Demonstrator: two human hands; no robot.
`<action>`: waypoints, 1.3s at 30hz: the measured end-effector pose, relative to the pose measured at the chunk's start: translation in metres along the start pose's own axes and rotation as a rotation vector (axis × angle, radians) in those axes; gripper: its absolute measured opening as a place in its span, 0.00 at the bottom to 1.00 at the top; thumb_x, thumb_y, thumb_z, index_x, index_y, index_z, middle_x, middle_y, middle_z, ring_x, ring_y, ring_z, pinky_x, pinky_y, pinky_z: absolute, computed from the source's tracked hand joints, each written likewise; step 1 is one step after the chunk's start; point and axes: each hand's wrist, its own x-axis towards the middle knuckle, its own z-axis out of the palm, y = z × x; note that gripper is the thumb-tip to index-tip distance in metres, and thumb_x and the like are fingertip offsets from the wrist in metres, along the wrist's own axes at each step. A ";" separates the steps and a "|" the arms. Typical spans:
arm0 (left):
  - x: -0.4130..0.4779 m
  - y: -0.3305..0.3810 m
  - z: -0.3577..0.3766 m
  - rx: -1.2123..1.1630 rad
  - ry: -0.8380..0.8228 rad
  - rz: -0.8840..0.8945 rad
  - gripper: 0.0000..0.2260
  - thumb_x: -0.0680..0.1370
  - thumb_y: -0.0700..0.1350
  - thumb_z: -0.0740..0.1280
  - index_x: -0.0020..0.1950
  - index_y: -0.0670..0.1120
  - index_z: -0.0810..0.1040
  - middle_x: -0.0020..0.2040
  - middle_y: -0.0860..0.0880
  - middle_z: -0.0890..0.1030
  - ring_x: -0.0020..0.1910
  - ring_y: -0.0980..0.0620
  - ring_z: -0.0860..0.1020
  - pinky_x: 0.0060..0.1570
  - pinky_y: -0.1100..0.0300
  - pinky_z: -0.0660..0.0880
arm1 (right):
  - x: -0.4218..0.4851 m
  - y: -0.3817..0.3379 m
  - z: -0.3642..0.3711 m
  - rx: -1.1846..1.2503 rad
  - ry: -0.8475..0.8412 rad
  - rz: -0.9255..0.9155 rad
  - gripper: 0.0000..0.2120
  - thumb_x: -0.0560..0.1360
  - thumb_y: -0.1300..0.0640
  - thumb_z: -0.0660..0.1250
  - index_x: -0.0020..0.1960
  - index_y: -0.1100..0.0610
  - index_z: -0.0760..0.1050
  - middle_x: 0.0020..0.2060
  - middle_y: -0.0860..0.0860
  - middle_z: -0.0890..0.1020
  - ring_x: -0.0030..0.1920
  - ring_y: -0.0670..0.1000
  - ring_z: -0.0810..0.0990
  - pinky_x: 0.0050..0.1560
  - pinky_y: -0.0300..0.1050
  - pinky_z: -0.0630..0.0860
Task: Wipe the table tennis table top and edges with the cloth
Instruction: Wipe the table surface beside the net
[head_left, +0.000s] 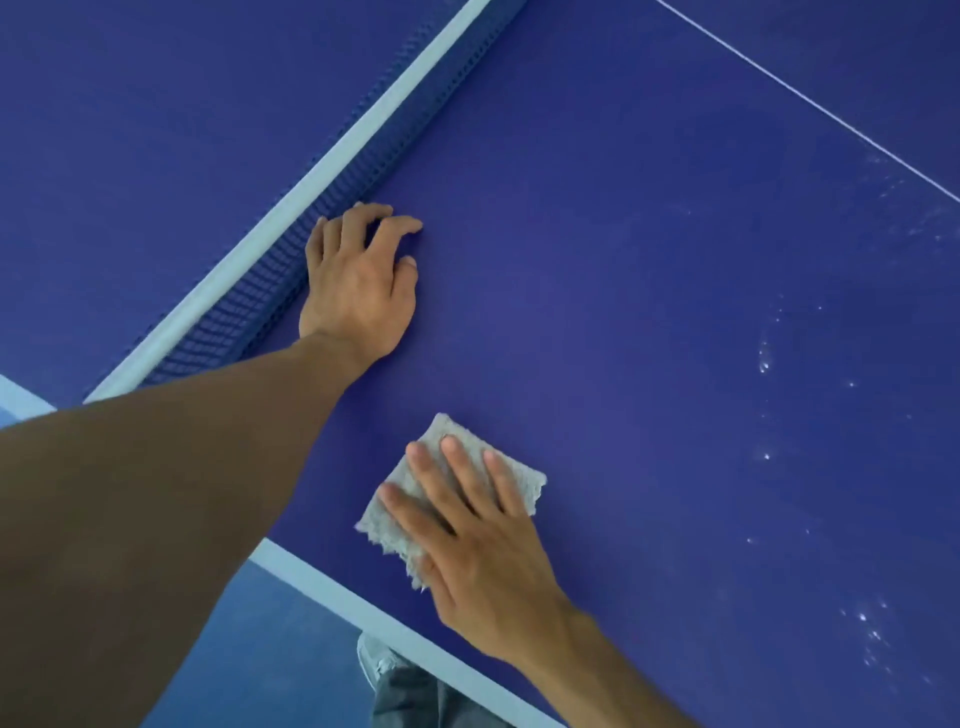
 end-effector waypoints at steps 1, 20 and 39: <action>-0.002 0.000 -0.002 -0.076 0.006 -0.015 0.18 0.84 0.44 0.60 0.75 0.49 0.72 0.74 0.44 0.69 0.77 0.42 0.63 0.81 0.45 0.49 | -0.009 -0.004 0.004 -0.004 -0.012 -0.019 0.31 0.82 0.50 0.55 0.84 0.46 0.56 0.85 0.51 0.50 0.85 0.58 0.47 0.81 0.63 0.48; -0.221 -0.091 -0.050 0.131 -0.266 -0.160 0.30 0.81 0.64 0.38 0.84 0.62 0.49 0.85 0.52 0.45 0.83 0.52 0.41 0.73 0.56 0.24 | 0.054 -0.059 0.005 -0.087 0.051 -0.012 0.28 0.85 0.46 0.55 0.84 0.47 0.59 0.85 0.54 0.54 0.84 0.59 0.49 0.82 0.63 0.48; -0.216 -0.083 -0.055 0.255 -0.375 -0.279 0.25 0.86 0.60 0.47 0.83 0.64 0.44 0.85 0.53 0.41 0.83 0.52 0.39 0.78 0.46 0.31 | -0.161 -0.021 0.023 0.078 0.187 0.933 0.31 0.84 0.43 0.46 0.85 0.51 0.54 0.85 0.57 0.50 0.84 0.63 0.48 0.81 0.65 0.47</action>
